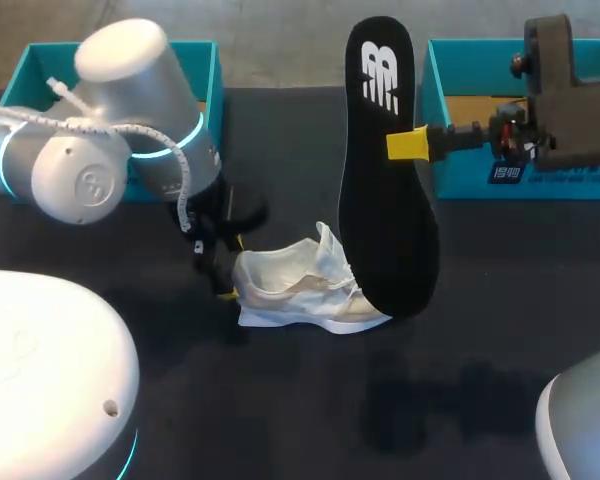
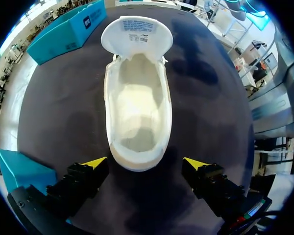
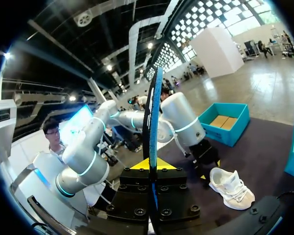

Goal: Take the shoe out of the shoebox, open the shoe tongue, remove and reinsert the insole, then place the shoe into the shoebox

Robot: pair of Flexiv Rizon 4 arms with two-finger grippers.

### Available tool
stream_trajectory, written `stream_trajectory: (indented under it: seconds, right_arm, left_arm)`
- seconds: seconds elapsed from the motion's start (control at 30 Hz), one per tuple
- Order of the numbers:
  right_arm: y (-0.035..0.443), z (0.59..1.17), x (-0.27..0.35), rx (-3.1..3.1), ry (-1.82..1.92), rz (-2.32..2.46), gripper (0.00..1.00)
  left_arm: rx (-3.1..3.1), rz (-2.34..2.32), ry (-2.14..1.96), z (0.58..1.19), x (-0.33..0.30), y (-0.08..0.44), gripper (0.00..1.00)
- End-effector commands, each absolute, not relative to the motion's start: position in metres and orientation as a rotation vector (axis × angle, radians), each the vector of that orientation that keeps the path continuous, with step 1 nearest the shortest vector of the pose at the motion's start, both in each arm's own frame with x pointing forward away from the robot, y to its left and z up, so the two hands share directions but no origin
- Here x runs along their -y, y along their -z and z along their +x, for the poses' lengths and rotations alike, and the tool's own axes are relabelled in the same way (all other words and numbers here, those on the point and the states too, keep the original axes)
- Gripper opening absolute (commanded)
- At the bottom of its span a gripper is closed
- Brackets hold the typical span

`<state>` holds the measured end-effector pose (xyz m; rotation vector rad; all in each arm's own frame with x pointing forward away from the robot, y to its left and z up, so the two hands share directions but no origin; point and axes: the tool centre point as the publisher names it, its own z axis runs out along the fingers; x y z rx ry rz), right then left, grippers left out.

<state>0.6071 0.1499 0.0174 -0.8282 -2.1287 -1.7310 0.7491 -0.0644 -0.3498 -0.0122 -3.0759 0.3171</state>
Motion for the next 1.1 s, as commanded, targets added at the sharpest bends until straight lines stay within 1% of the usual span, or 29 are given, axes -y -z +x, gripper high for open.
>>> stream_trajectory:
  seconds: [0.03, 0.33, 1.1]
  right_arm:
    - [-0.018, 0.609, -0.153, 2.130, 1.726, -0.830, 0.00]
    - [-0.018, 0.609, -0.153, 2.130, 1.726, -0.830, 0.00]
    - [-0.018, 0.609, -0.153, 2.130, 1.726, -0.830, 0.00]
  left_arm:
    - [3.104, -0.010, -0.206, 0.747, 0.068, 0.342, 1.00]
    - [3.126, -0.021, -0.193, 0.750, 0.067, 0.332, 1.00]
    - [3.127, -0.028, -0.184, 0.751, 0.069, 0.331, 1.00]
